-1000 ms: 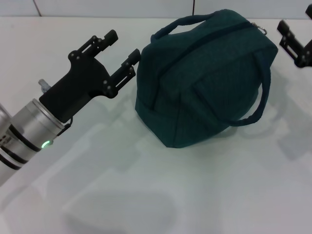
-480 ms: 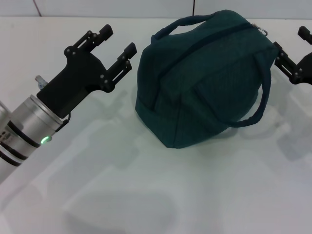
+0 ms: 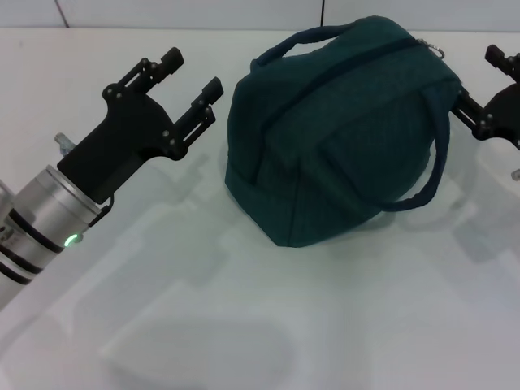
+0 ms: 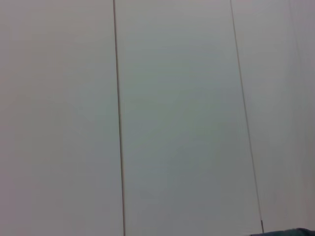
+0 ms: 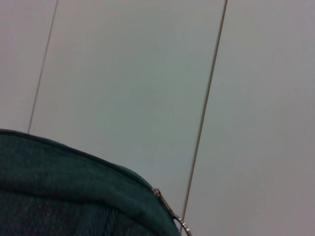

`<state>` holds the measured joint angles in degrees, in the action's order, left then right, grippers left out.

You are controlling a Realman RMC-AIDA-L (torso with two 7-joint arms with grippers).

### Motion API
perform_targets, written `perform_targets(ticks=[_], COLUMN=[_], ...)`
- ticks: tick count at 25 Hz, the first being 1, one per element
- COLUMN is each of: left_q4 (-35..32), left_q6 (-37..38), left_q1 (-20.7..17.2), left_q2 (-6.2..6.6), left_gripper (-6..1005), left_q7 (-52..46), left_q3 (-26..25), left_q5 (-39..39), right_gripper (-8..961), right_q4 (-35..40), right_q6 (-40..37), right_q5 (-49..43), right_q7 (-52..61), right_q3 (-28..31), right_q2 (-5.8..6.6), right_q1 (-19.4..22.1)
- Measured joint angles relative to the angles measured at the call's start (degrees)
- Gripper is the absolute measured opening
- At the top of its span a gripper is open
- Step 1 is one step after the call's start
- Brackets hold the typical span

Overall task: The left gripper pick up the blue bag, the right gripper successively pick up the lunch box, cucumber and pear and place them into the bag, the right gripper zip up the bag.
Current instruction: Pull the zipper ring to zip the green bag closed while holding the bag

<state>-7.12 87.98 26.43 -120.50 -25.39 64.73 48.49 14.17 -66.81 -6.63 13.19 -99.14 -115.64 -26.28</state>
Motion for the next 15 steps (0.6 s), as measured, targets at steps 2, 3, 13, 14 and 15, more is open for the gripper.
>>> perform_targets(ticks=[2,3,13,14,15], left_q4=[0.0,0.0,0.0,0.0,0.0], left_q6=[0.0,0.0,1.0,1.3,1.7], left_q1=[-0.1,-0.1,-1.0,-1.1,-1.3], left_q2=[0.00,0.00,0.00,0.01,0.00], left_gripper=[628,628,627,627,627], left_q7=[0.0,0.0,0.3,0.5,0.7], left_q3=[0.1,0.2,-0.1,-0.1,-0.1], left_q5=[0.0,0.0,0.0,0.0,0.0], right_gripper=[661,660,659,659,659], right_q4=[0.1,0.2,1.7,1.7,1.8], right_q6=[-0.1,-0.2,-8.2,-9.1,-10.0], right_q5=[0.0,-0.1,0.9,1.0,1.0], right_q7=[0.0,0.0,-0.2,-0.1,0.1], right_q3=[0.0,0.0,2.5,2.9,3.2], right_q2=[-0.05,-0.08,-0.22,-0.20,-0.17], right_q1=[-0.3,-0.5,2.7,3.1,3.5])
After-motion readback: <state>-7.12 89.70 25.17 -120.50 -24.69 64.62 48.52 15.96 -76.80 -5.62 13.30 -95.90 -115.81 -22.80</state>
